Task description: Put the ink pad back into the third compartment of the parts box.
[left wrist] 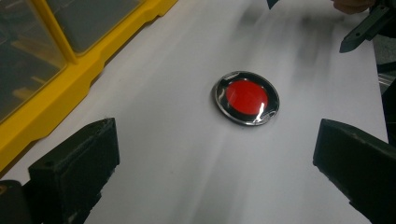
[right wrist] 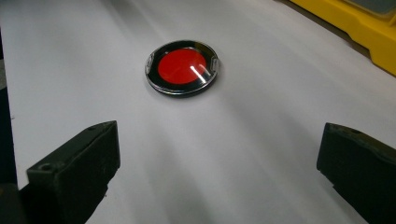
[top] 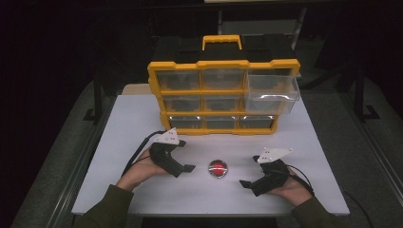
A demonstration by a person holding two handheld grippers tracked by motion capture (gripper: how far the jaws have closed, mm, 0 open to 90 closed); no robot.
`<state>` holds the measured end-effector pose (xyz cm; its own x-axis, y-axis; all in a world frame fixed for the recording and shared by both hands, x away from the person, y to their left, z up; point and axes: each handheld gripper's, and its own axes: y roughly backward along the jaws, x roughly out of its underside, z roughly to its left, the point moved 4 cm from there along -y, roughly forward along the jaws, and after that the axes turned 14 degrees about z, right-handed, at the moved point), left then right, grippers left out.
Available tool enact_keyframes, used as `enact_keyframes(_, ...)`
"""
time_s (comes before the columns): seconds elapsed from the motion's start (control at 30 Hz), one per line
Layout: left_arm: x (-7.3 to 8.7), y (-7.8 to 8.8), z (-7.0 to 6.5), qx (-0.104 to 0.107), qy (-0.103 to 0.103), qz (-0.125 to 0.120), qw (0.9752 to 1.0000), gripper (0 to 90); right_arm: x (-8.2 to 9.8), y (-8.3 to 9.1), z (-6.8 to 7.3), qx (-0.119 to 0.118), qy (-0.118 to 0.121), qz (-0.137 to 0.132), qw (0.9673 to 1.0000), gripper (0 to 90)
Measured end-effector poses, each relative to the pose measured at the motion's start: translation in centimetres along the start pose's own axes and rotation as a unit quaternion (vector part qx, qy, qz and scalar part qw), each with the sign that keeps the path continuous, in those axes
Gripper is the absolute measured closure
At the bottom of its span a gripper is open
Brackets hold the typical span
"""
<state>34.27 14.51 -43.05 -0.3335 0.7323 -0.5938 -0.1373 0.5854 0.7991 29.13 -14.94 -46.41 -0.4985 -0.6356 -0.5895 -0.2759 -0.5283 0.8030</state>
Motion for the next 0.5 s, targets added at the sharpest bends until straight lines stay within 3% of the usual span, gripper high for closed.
enact_keyframes(0.5,-1.6,-1.0,-0.2,0.009,-0.010,-0.004,0.9999,0.0,0.0,0.0,-0.1,0.000,0.000,-0.001,1.0000,0.0)
